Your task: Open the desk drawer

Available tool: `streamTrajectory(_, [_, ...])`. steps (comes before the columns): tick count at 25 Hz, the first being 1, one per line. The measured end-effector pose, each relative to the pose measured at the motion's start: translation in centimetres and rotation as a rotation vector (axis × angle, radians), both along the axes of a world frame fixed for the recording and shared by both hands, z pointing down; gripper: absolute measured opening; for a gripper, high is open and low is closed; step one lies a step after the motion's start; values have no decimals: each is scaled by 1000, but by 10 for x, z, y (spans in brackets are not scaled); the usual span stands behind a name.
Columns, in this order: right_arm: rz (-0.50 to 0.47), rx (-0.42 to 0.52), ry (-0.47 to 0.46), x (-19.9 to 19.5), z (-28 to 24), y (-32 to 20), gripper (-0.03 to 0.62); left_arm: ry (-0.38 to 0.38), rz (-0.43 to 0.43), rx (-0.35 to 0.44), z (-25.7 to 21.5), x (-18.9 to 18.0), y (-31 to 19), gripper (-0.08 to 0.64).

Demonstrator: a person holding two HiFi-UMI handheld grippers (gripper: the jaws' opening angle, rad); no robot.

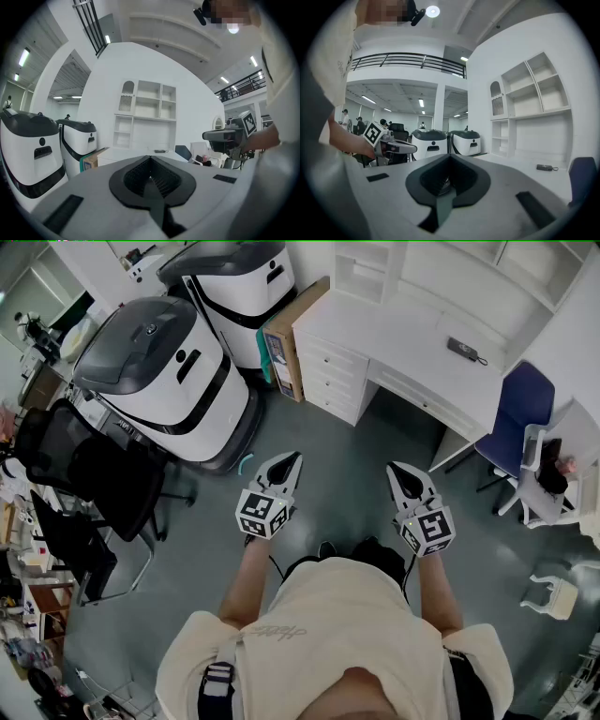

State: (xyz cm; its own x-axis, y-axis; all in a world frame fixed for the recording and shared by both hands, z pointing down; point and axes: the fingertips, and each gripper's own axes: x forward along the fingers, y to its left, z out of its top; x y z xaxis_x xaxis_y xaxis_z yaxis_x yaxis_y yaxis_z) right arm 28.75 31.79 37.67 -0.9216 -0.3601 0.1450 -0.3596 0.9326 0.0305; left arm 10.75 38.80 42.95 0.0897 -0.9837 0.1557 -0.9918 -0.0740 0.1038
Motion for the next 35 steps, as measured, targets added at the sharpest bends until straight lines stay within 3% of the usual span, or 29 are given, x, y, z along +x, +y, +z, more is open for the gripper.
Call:
streamTrajectory(4, [1, -10, -21, -8, -4, -2, 0, 8, -8, 2, 1, -10, 0, 5])
streamTrajectory(14, [-18, -68, 30, -13, 24, -30, 2, 68, -67, -19, 28, -32, -19, 5])
streamTrajectory(26, [-86, -94, -49, -43, 33, -131, 2, -33, -119, -52, 8, -58, -101, 5])
streamTrajectory(35, [-140, -88, -70, -57, 40, -201, 2, -64, -158, -47, 3, -64, -165, 5])
